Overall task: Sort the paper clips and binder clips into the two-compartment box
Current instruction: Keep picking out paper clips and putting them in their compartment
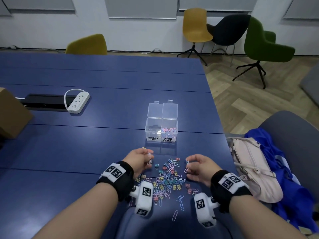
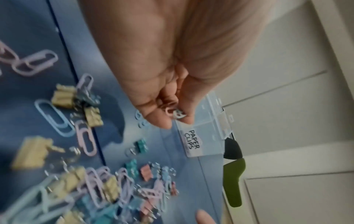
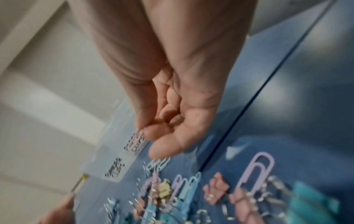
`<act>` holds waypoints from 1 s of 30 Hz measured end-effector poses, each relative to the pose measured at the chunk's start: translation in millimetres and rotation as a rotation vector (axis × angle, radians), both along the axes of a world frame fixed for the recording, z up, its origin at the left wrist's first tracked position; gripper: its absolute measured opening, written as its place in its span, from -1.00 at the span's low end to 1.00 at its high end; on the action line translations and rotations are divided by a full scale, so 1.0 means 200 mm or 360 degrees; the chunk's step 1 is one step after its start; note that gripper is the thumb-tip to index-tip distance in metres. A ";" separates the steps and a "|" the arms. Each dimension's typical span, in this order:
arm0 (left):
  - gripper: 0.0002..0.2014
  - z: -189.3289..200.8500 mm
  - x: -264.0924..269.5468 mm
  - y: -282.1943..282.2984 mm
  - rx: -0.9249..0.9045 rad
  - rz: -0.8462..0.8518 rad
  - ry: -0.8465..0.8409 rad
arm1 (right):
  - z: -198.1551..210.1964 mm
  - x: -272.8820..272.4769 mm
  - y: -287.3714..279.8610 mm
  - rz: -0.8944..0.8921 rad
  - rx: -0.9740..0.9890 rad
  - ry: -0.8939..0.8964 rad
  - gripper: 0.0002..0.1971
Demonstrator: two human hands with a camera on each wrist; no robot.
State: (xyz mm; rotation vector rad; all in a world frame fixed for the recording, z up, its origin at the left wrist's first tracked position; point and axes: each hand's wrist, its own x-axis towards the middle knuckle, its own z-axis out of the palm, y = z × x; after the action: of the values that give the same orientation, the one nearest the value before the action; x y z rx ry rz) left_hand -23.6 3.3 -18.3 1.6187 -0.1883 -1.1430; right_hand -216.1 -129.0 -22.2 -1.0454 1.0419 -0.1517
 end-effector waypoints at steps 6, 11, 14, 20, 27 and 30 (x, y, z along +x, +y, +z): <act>-0.80 0.07 -0.14 -0.16 0.0046 0.0003 0.0464 | 0.02 0.05 -0.01 -0.0431 0.0436 -0.0469 -0.75; -0.73 0.01 -0.23 -0.24 0.0610 -0.0711 -0.0939 | 0.00 0.16 -0.04 -0.0040 -0.0164 -0.0081 -0.76; -0.69 0.00 -0.25 -0.23 0.0866 -0.1051 -0.1584 | -0.01 0.19 -0.05 0.0870 -0.1267 0.0570 -0.88; -0.63 -0.04 -0.24 -0.26 0.1001 -0.1130 -0.1642 | -0.01 0.25 -0.03 0.1491 -0.1678 0.0839 -0.70; -0.86 -0.05 -0.25 -0.23 0.0914 -0.1260 -0.1652 | -0.01 0.23 0.00 0.1635 -0.1798 0.0993 -0.83; -0.90 -0.03 -0.24 -0.21 0.0768 -0.1353 -0.1733 | -0.01 0.18 0.01 0.1683 -0.1877 0.0997 -0.79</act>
State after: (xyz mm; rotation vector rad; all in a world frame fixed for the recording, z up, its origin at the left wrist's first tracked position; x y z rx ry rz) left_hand -70.7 -38.0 -25.0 2.5807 -1.5072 -0.7659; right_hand -179.7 -126.0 -24.8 -2.7132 0.7467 0.5299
